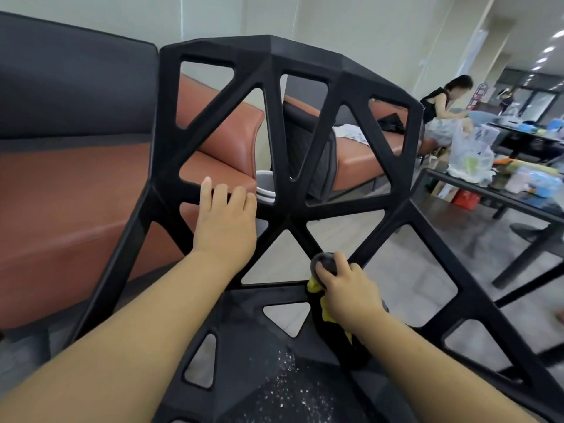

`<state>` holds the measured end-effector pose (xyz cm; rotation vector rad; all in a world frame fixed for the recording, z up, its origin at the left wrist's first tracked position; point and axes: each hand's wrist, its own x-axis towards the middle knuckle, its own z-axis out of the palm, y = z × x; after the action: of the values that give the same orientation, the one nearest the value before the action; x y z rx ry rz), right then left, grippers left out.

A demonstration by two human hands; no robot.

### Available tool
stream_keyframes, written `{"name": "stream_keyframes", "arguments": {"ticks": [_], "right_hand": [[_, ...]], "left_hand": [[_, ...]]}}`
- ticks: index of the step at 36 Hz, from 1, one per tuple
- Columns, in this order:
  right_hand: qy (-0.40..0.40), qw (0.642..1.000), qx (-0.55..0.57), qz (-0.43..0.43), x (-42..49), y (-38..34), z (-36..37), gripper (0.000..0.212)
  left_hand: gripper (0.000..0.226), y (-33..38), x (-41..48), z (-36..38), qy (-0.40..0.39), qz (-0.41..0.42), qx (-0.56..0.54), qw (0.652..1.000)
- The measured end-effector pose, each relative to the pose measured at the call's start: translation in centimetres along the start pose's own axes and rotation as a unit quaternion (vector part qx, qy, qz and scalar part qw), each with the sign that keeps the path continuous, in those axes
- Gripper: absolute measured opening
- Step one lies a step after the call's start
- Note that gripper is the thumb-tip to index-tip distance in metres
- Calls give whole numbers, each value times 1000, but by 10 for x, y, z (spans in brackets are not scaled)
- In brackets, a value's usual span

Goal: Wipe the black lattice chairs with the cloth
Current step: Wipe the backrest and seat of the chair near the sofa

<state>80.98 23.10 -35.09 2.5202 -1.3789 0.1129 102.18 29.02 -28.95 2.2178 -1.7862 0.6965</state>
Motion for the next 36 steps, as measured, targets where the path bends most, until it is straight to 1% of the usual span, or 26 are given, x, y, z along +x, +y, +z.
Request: {"name": "stream_keyframes", "arguments": {"ticks": [3,6,7,9,12,13,15,20,22,24,27,32,36], "right_hand": [[-28,1000,-8,-1,-3,9,-3,48],[-26,999,-24,-8,1,9,-14,43],[-11,1000,-20,-3,4,10,-16,42],[64,998,6,13,12,9,-22,41],[180,983,27,35,35,11,-38,43],[200,979,20,33,42,11,-46,44],[216,976,-7,22,53,10,-58,46],[206,977,-29,53,55,22,-59,52],[182,978,-26,101,53,32,-62,50],[160,971,-28,176,51,52,-65,45],[153,957,-15,245,49,75,-76,39],[106,957,-24,270,51,73,-79,46],[71,962,-63,257,37,61,-65,57]], "left_hand": [[49,2,-1,-4,-1,-1,-1,1000],[52,3,-1,-4,6,-5,-7,1000],[52,3,-2,-5,2,-7,-2,1000],[51,5,-2,-5,1,-12,-7,1000],[49,6,-1,-5,2,-18,-11,1000],[48,7,-1,-3,1,-18,-9,1000],[45,8,-1,0,-3,-16,-12,1000],[42,11,3,11,38,-15,-6,999],[40,12,3,11,39,-20,-1,999],[39,12,3,13,40,-24,6,999],[38,14,5,15,46,-26,11,999],[41,18,4,14,23,-15,32,999],[53,18,3,17,13,6,25,1000]]}}
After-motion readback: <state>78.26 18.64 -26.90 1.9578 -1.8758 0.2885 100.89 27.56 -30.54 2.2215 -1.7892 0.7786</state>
